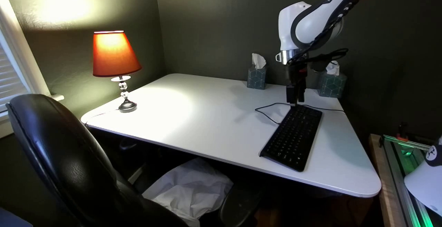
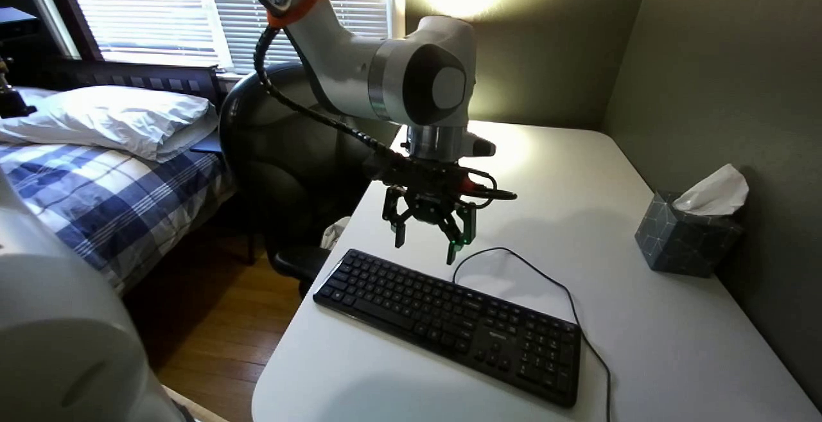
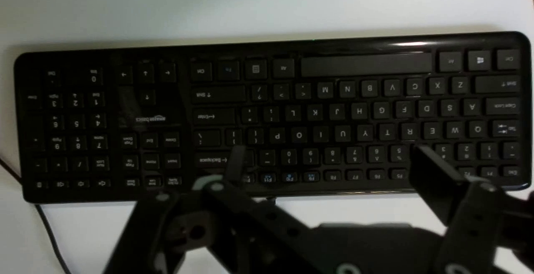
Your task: Press the number nine key on the keyboard
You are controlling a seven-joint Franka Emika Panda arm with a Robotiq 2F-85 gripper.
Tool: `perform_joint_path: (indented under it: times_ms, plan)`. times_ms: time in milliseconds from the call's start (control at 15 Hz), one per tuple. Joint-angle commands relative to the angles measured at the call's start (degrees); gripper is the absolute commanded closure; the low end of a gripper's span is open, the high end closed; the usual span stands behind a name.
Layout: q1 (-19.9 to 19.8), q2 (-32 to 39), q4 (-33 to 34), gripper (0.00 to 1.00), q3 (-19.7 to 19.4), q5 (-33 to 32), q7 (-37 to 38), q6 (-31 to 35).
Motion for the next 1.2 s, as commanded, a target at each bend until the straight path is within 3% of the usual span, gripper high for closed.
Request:
perform_joint_path:
  times_ms: [0, 733, 800, 1133]
  plan:
    - [0.33, -6.21, -4.41, 0.00, -0.30, -2.44, 3.10, 0.92]
    - [-0.28, -16.07, -9.13, 0.00, 0.44, -4.59, 6.19, 1.10]
    - [0.08, -13.19, -6.35, 0.00, 0.05, -3.28, 4.57, -0.14]
    - [0.08, -13.35, -6.31, 0.00, 0.05, -3.26, 4.56, -0.14]
